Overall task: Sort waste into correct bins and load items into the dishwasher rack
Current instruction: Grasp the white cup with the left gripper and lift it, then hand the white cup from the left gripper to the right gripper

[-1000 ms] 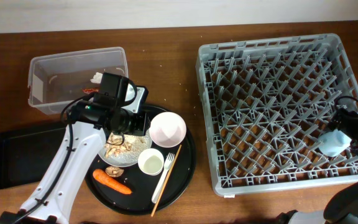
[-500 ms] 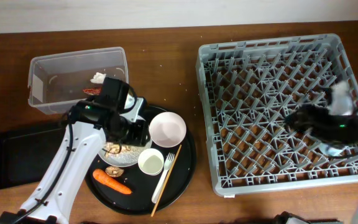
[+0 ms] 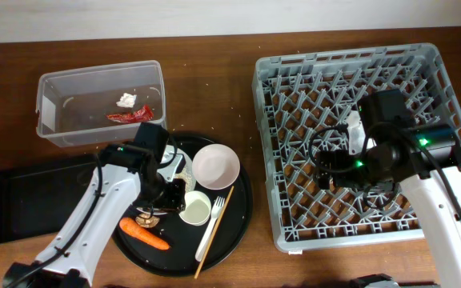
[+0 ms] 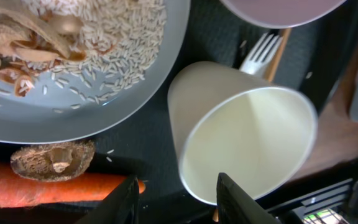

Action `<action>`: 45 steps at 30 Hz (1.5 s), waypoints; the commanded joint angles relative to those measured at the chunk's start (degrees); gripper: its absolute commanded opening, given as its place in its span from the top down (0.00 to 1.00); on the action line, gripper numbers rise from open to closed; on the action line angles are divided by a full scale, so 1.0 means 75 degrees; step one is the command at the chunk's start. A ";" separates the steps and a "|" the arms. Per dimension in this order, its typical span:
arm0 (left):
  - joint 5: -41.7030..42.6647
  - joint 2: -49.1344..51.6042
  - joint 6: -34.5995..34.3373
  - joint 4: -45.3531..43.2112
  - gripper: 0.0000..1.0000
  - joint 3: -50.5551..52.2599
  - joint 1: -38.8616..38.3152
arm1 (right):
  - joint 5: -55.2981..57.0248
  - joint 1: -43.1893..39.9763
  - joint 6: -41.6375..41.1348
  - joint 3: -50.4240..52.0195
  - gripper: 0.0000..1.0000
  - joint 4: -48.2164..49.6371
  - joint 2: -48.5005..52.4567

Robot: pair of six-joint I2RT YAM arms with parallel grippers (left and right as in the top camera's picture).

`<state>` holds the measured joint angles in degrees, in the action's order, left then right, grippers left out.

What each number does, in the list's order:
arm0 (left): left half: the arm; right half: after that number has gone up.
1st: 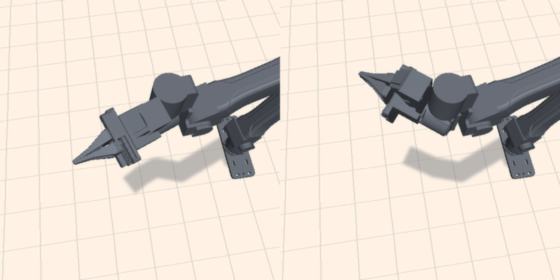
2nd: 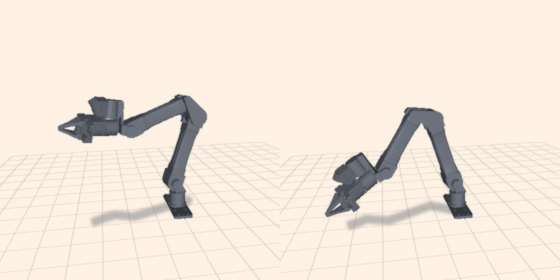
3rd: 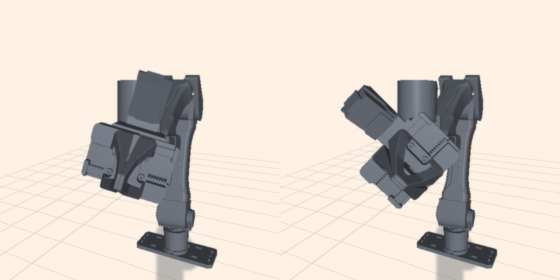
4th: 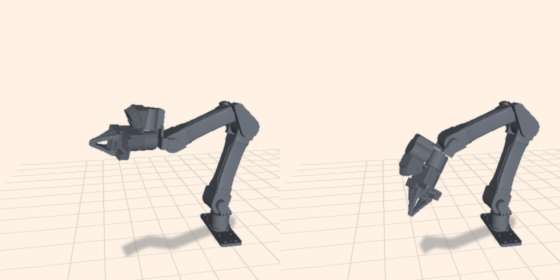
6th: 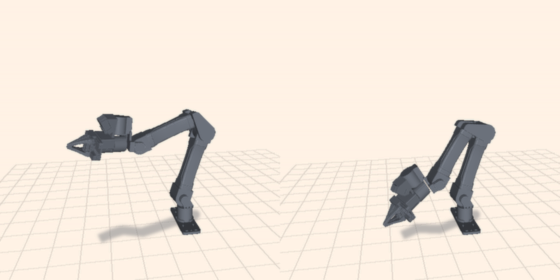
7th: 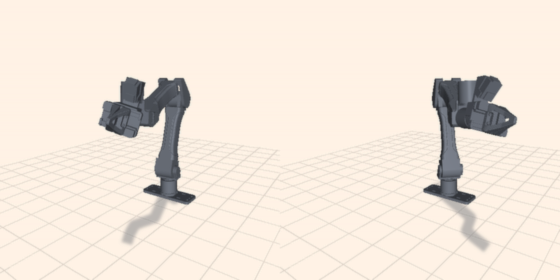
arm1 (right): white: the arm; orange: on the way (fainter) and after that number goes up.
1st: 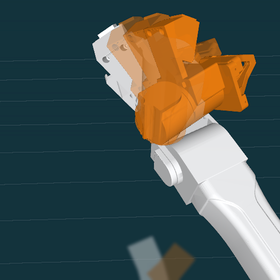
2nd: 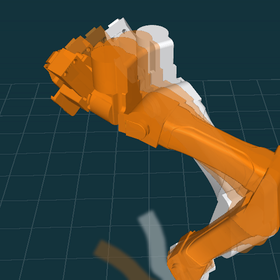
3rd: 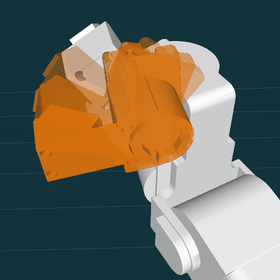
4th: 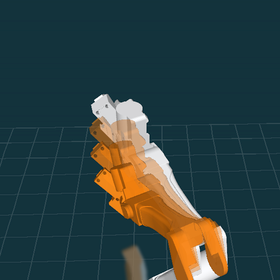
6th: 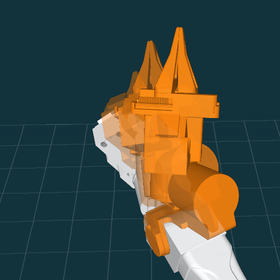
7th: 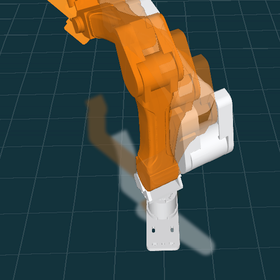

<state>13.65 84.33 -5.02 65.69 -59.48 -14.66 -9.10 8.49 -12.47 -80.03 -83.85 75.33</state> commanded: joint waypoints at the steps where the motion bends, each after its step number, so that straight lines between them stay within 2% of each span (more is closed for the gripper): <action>1: -0.0166 -0.0003 0.0032 -0.0332 0.60 0.0405 0.0023 | 0.0216 0.0090 -0.0210 0.0000 0.02 0.0009 0.0009; 5: -0.0012 -0.0003 0.0012 -0.0839 0.63 0.0766 0.0017 | 0.0219 0.0090 -0.0210 0.0000 0.01 0.0009 0.0009; 7: 0.0070 -0.0003 -0.0038 -0.1000 0.73 0.0799 0.0017 | 0.0219 0.0090 -0.0210 0.0000 0.01 0.0009 0.0009; 13: 0.0300 -0.0006 -0.0303 -0.1276 0.91 0.0796 0.0017 | 0.0221 0.0090 -0.0207 0.0000 0.02 0.0006 0.0009; 15: 0.0726 -0.0006 -0.0300 -0.1285 0.99 0.0772 0.0026 | 0.0221 0.0090 -0.0207 0.0000 0.02 0.0006 0.0009; 22: 0.1612 -0.0268 -0.0029 -0.1265 1.00 -0.0146 0.0082 | 0.0309 0.0076 -0.0181 0.0000 0.02 0.0015 0.0009; 25: 0.2827 -0.0379 0.0469 -0.1349 1.00 -0.0560 0.0632 | 0.0300 -0.0050 -0.0178 0.0000 0.02 0.0332 0.0009; 26: 0.3995 -0.0376 0.0807 -0.1629 1.00 -0.0586 0.0950 | 0.0219 -0.0047 -0.0003 0.0000 0.02 0.0536 0.0009; 27: 0.5339 -0.0361 0.1172 -0.2020 1.00 -0.0583 0.1212 | -0.0580 -0.0044 0.0819 0.0000 0.02 0.0860 0.0009; 28: 0.6213 -0.0361 0.1320 -0.2381 1.00 -0.0583 0.1297 | -0.1303 -0.0041 0.1402 0.0000 0.02 0.1037 0.0009; 31: 0.8236 -0.0361 0.1317 -0.3596 1.00 -0.0583 0.1306 | -0.4214 -0.0023 0.3538 0.0000 0.02 0.1361 0.0009; 32: 0.8792 -0.0361 0.1317 -0.3879 1.00 -0.0583 0.1294 | -0.5426 -0.0026 0.4561 0.0000 0.02 0.1361 0.0009; 35: 0.9125 -0.0361 0.1314 -0.4039 1.00 -0.0583 0.1189 | -0.6030 -0.0026 0.5648 0.0000 0.02 0.1419 0.0009; 38: 0.9699 -0.0361 0.1314 -0.4162 1.00 -0.0583 0.1119 | -0.6537 -0.0026 0.5692 0.0000 0.02 0.1851 0.0009; 45: 0.9626 -0.0361 0.1306 -0.4406 1.00 -0.0583 0.0356 | -0.6752 0.0597 0.5692 0.0000 0.02 0.2422 0.0009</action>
<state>83.99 82.54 3.68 33.80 -63.11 -10.61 -58.00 9.91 29.39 -79.96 -66.70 75.35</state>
